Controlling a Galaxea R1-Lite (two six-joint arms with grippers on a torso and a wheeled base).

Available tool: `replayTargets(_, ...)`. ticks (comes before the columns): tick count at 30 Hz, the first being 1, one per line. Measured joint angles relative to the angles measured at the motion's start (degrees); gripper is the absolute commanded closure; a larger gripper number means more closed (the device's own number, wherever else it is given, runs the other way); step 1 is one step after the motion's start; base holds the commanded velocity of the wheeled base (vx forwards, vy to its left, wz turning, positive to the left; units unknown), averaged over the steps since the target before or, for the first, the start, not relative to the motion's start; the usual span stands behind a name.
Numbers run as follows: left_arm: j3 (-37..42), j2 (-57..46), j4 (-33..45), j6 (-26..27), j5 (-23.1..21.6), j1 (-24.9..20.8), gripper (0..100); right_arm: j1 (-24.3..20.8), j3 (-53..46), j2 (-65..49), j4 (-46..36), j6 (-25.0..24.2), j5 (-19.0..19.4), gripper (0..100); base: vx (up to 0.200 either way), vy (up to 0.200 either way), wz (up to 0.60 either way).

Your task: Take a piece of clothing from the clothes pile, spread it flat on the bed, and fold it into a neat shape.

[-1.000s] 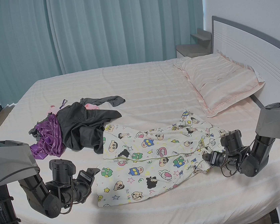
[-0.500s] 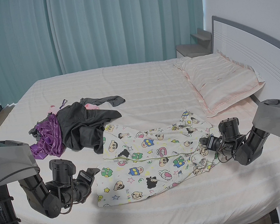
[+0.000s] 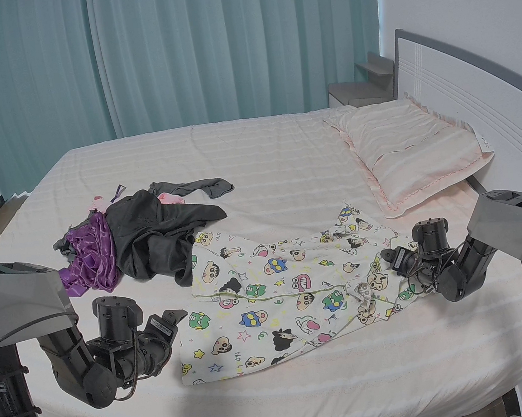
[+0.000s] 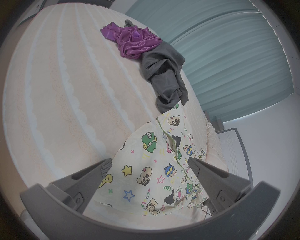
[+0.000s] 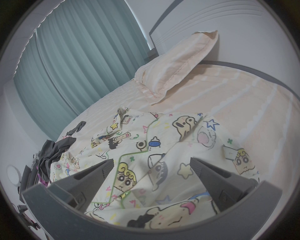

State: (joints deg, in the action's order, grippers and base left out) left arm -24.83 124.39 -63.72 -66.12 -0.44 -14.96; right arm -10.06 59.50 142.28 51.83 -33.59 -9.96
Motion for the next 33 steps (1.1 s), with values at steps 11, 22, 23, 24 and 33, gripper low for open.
replayTargets(11, 1.55, 1.35, -3.78, 0.33, 0.17, -0.5, 0, 1.22, -3.8, -5.6, 0.44, -5.55, 0.68, 0, 0.0, 0.0, 0.0)
replayTargets(22, 1.79, 1.63, -3.89, 0.4, 0.11, -0.5, 0, 4.68, -12.26, -13.82, 4.38, -6.42, 2.08, 0, 0.0, 0.0, 0.0)
replayTargets(23, 1.79, 1.63, -3.89, 0.4, 0.11, -0.5, 0, 4.61, -14.03, -14.74, 4.74, -6.34, 2.93, 0, 0.0, 0.0, 0.0)
replayTargets(24, 1.79, 1.66, -3.88, 0.38, 0.09, -0.5, 0, 4.41, -16.12, -15.63, 5.25, -6.16, 3.86, 0, 0.0, 0.0, 0.0)
replayTargets(33, 1.9, 1.68, -3.88, 0.35, 0.06, -0.5, 0, -0.66, -35.63, -20.26, 15.69, -0.88, 12.25, 0, 0.0, 0.0, 0.0)
